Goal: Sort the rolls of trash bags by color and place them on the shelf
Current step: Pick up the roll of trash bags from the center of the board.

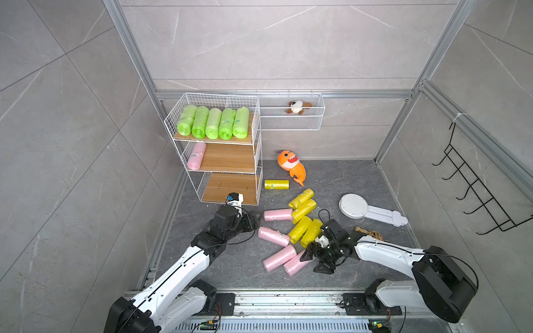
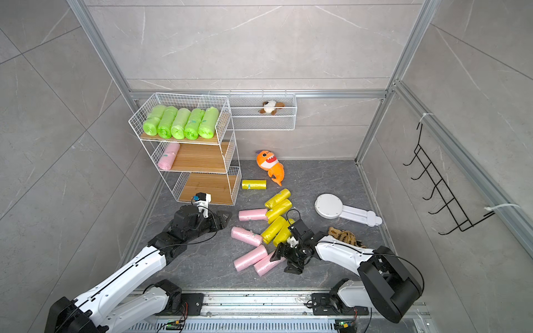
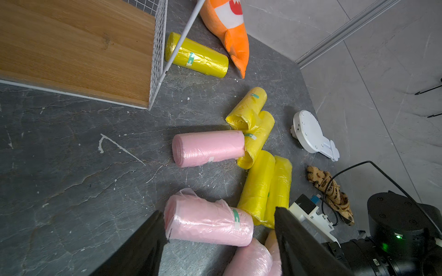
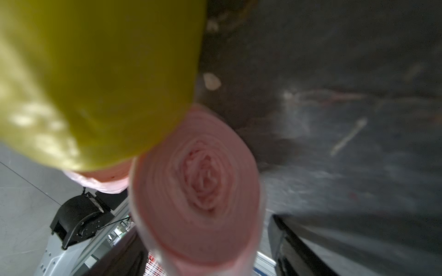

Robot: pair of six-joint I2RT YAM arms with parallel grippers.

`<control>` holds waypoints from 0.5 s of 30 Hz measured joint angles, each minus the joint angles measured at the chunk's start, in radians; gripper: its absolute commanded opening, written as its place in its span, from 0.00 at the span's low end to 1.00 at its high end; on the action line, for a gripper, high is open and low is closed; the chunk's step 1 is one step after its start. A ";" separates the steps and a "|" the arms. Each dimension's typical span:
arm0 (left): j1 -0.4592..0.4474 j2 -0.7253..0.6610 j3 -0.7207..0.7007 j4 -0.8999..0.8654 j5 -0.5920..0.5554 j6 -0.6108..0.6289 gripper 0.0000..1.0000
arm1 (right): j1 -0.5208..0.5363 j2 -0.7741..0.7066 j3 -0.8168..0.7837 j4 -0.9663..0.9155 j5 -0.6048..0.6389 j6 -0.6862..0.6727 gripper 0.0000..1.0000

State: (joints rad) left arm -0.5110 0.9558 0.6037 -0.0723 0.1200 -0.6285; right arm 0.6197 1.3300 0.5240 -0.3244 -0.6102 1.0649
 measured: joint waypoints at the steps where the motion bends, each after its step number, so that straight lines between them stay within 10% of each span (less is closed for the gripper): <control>1: 0.000 0.000 0.000 0.000 -0.001 0.000 0.75 | 0.000 -0.003 -0.005 0.013 0.005 0.016 0.79; 15: 0.000 0.037 0.021 0.022 -0.008 0.036 0.76 | 0.003 0.038 -0.002 0.162 0.095 0.126 0.62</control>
State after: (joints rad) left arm -0.5110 0.9924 0.6247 -0.0505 0.1120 -0.5926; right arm 0.6224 1.3678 0.5220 -0.1627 -0.5152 1.1908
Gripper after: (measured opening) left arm 0.754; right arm 0.646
